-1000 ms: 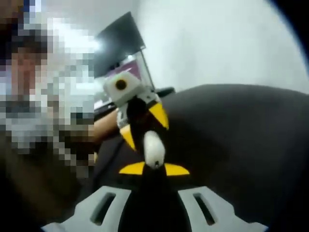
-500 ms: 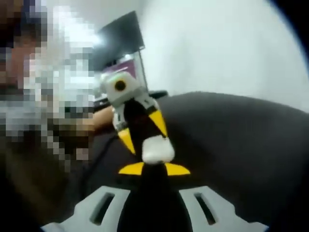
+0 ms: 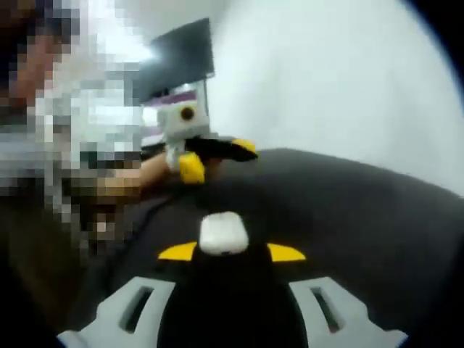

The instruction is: Pick up three earphones and place each one into its charging case using tactile feedback, ensure that each earphone is properly inserted and securely positioned inside the case.

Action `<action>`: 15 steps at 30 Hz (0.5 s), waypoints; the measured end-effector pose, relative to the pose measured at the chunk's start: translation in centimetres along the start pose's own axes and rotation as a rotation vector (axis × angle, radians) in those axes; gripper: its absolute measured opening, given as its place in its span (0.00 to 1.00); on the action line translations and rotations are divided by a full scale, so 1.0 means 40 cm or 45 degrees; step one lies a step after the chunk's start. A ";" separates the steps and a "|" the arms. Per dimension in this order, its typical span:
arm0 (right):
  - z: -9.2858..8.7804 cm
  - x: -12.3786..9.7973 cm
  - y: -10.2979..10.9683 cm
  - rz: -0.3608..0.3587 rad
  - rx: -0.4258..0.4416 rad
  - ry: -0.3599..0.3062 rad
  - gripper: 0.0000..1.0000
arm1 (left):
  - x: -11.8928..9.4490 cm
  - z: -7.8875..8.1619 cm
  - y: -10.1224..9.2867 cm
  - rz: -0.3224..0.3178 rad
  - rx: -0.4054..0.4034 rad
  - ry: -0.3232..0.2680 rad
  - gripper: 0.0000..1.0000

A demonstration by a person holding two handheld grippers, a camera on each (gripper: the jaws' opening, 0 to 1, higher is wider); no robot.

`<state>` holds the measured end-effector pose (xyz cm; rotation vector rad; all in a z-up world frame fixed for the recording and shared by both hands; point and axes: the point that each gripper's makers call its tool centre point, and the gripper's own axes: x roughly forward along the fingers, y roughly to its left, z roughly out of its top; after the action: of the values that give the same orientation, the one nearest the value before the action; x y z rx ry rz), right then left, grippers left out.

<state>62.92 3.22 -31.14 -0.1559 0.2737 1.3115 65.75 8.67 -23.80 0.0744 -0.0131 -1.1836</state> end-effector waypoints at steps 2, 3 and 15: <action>-0.003 0.010 0.012 0.011 -0.038 0.033 0.35 | -0.022 0.016 0.049 0.100 -0.060 -0.046 0.30; -0.002 0.018 0.018 0.011 -0.047 0.037 0.34 | -0.032 0.019 0.073 0.149 -0.098 -0.062 0.29; 0.003 0.120 0.014 0.043 -0.119 0.104 0.38 | -0.047 -0.021 0.173 0.347 -0.188 -0.046 0.31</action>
<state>63.48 7.87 -32.35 -0.2852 0.2858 1.3539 71.50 13.06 -24.14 -0.0771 0.0315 -0.9104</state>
